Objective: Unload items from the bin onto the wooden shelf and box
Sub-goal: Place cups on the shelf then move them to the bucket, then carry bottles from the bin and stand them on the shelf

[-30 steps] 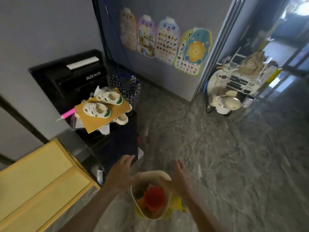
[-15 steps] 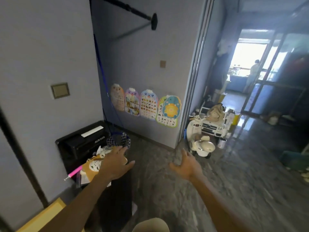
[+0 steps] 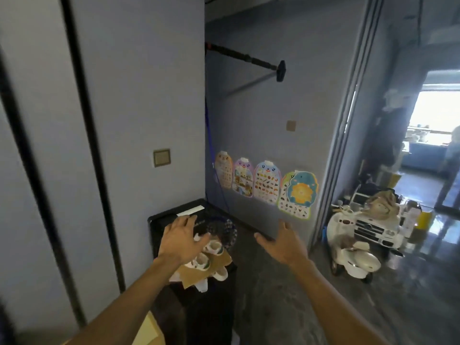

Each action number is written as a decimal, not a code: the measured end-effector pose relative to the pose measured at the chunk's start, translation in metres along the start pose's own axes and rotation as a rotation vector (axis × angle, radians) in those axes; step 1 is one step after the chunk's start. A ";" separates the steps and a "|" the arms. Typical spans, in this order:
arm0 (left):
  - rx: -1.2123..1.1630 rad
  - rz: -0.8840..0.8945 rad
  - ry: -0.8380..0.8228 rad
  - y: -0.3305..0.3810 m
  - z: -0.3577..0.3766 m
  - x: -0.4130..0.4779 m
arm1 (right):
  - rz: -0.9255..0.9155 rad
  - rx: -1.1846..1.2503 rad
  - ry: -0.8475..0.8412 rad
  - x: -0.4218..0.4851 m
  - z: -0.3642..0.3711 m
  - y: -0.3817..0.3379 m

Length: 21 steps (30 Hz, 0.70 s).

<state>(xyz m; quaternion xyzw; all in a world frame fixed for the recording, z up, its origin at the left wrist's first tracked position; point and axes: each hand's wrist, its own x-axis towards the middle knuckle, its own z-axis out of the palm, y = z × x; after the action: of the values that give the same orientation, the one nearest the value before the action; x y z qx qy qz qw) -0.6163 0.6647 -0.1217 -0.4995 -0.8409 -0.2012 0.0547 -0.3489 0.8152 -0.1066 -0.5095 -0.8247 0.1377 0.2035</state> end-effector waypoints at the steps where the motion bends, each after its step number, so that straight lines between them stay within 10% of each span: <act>1: 0.009 -0.036 0.016 -0.008 -0.008 -0.006 | -0.045 0.001 -0.014 0.004 0.003 -0.012; 11: 0.168 -0.475 0.179 -0.088 -0.093 -0.147 | -0.511 0.063 -0.226 -0.015 0.057 -0.150; 21: 0.325 -1.107 0.418 -0.132 -0.201 -0.462 | -1.042 0.180 -0.533 -0.224 0.116 -0.330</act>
<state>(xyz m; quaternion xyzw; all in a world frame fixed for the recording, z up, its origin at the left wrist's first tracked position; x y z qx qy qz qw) -0.5231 0.1522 -0.1113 0.0764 -0.9669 -0.1625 0.1811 -0.5741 0.4660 -0.1089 0.0342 -0.9739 0.2123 0.0724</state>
